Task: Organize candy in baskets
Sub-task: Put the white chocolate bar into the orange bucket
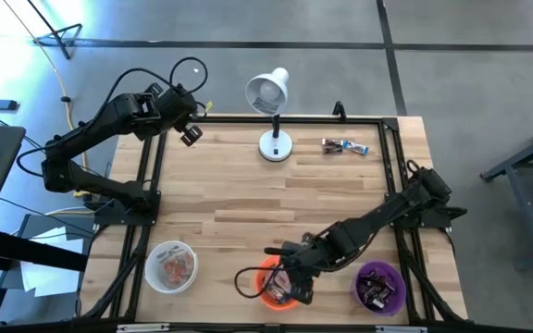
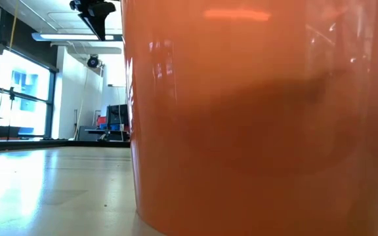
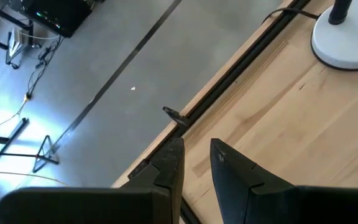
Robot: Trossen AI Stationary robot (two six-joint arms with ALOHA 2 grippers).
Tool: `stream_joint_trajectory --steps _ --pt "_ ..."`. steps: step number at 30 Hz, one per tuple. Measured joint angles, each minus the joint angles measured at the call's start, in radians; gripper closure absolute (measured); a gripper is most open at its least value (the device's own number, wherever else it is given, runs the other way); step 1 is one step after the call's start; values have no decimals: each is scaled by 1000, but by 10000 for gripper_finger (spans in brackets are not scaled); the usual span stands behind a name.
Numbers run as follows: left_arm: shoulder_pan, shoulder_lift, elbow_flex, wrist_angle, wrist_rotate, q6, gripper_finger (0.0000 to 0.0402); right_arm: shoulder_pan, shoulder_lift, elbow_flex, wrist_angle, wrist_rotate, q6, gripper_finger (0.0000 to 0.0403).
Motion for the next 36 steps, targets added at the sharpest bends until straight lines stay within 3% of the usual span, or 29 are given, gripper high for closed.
stream_joint_trajectory --steps 7,12,23,27,36 --pt "0 0 0 13 0 10 337 -12 -1 171 -454 124 -59 250" --pt "0 0 0 57 -1 51 337 -79 -21 212 -691 243 -74 265" --pt "79 0 0 155 -4 192 337 -389 -284 -64 -619 292 -283 270" --pt "142 0 0 146 -5 185 337 -557 -364 -183 -554 328 -415 270" --pt "243 0 0 145 -1 176 337 -966 -459 -505 -457 254 -602 270"
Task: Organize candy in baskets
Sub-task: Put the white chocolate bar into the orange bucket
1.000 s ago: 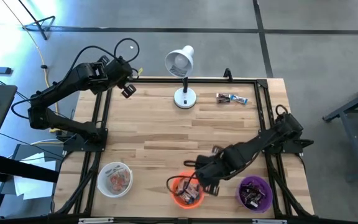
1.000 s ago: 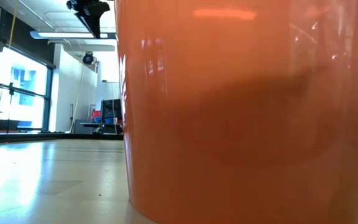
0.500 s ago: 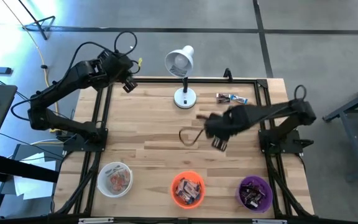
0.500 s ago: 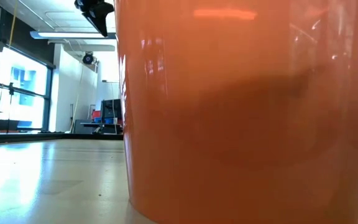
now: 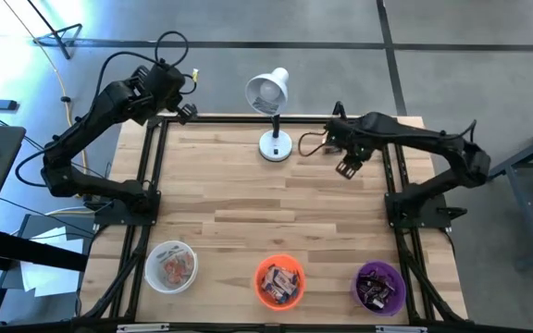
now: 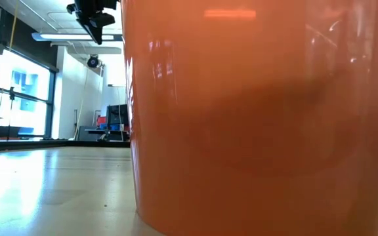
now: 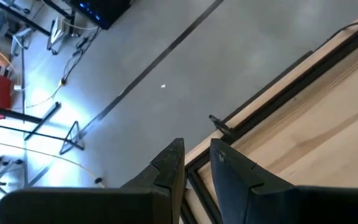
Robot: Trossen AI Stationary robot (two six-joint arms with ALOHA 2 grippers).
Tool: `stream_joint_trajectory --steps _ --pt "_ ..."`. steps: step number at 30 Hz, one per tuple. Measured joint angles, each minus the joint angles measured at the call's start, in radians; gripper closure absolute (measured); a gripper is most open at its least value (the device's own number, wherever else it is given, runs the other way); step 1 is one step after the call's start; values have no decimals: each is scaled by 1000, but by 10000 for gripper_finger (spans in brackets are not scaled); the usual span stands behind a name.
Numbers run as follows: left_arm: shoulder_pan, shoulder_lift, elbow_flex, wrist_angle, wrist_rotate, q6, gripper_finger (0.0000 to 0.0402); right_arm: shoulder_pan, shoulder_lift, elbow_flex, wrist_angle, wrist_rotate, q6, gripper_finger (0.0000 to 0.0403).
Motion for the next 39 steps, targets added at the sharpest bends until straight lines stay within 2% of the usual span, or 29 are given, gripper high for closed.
stream_joint_trajectory --steps 4,8,13,21,30,39 --pt "5 0 0 0 0 -2 337 -135 -1 -89 124 -100 -74 270" --pt "5 0 0 0 0 -2 337 -227 6 -122 214 -167 -113 270" --pt "5 0 0 0 0 -34 337 -313 5 -126 250 -174 -231 260" --pt "5 1 0 0 0 -125 337 -447 63 -126 260 -170 -382 207" --pt "4 1 0 -1 0 -169 337 -452 190 -126 312 -141 -694 205" --pt "4 1 0 -1 1 -170 337 -416 258 -126 363 -52 -745 206"
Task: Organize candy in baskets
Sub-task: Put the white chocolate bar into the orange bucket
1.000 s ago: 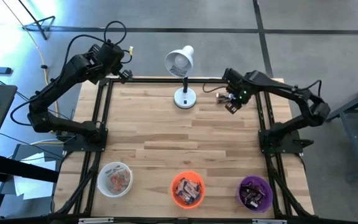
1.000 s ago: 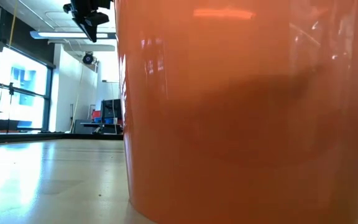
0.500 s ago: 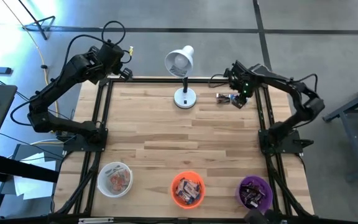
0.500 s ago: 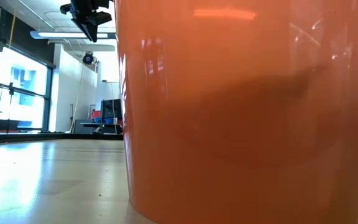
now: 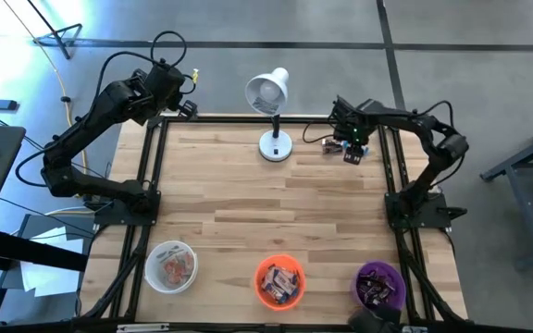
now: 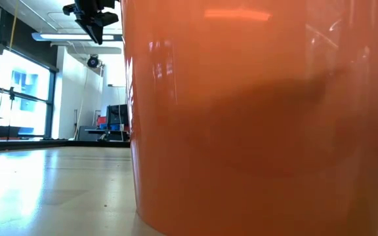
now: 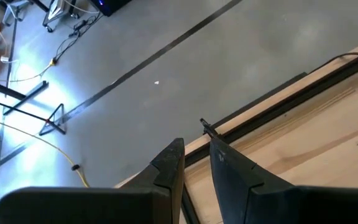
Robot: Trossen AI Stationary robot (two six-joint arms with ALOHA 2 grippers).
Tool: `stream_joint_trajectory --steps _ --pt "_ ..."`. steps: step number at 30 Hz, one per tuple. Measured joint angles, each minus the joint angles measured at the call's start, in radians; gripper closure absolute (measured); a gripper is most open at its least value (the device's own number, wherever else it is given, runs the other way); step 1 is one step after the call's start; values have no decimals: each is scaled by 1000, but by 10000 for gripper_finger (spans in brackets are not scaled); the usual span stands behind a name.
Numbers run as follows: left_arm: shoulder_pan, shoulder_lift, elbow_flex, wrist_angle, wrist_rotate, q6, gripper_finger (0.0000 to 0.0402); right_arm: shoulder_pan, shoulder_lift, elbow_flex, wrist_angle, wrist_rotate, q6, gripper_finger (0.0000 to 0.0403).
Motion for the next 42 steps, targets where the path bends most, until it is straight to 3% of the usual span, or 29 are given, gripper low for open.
stream_joint_trajectory --steps 7,19,22,26,30,42 --pt "0 0 0 0 0 -1 337 19 0 0 54 72 -6 206" --pt "0 0 0 0 0 -1 337 -26 0 0 108 72 -3 206" --pt "0 0 0 0 0 -1 337 -21 0 6 64 70 69 206" --pt "0 0 0 -1 0 -17 337 11 -1 42 -61 -15 178 206" --pt "0 0 0 -1 0 -25 337 44 -4 45 -65 -102 195 206" --pt "0 0 0 -1 0 -24 337 77 -1 -88 173 151 75 206"
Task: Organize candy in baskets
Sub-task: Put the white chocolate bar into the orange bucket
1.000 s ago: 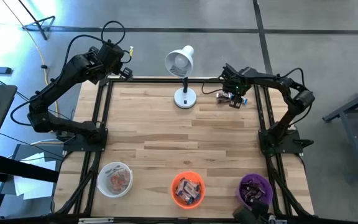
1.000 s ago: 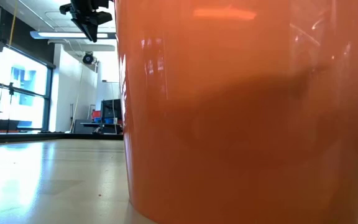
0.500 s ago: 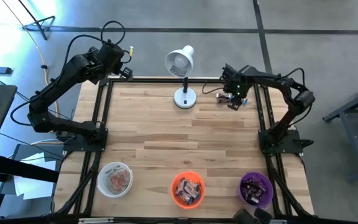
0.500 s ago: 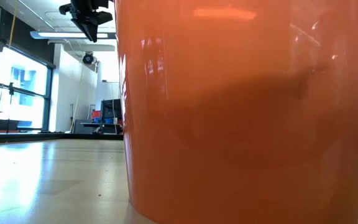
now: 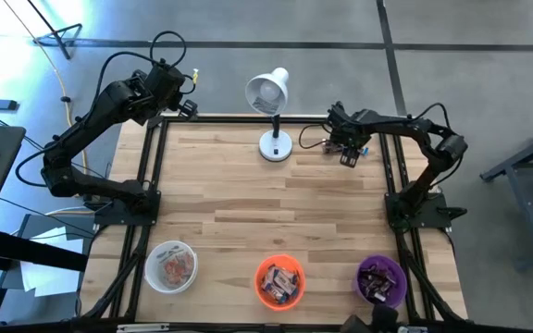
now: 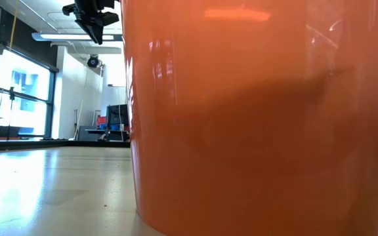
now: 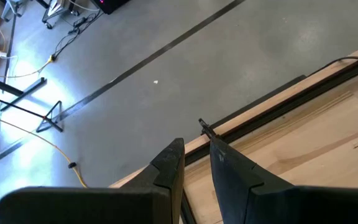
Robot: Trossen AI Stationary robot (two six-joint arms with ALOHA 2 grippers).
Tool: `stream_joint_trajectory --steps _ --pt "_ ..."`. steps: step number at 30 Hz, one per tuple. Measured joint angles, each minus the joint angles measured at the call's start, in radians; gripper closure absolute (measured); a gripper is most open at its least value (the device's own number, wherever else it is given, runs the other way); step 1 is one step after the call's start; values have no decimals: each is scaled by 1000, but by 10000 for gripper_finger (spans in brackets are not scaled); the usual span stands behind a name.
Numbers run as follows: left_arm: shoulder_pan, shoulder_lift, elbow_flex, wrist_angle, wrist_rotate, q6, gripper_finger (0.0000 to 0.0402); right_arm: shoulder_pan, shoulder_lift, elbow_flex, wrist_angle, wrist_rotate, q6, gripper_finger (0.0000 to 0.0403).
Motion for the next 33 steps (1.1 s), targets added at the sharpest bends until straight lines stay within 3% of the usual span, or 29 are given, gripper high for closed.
stream_joint_trajectory --steps 10,23,33 --pt "0 0 0 0 1 -27 337 -11 0 -37 123 39 -29 206" --pt "-1 0 0 0 36 -27 337 -23 0 -37 111 43 -32 206" --pt "-1 0 0 0 37 -26 337 -8 0 -36 90 58 96 206"
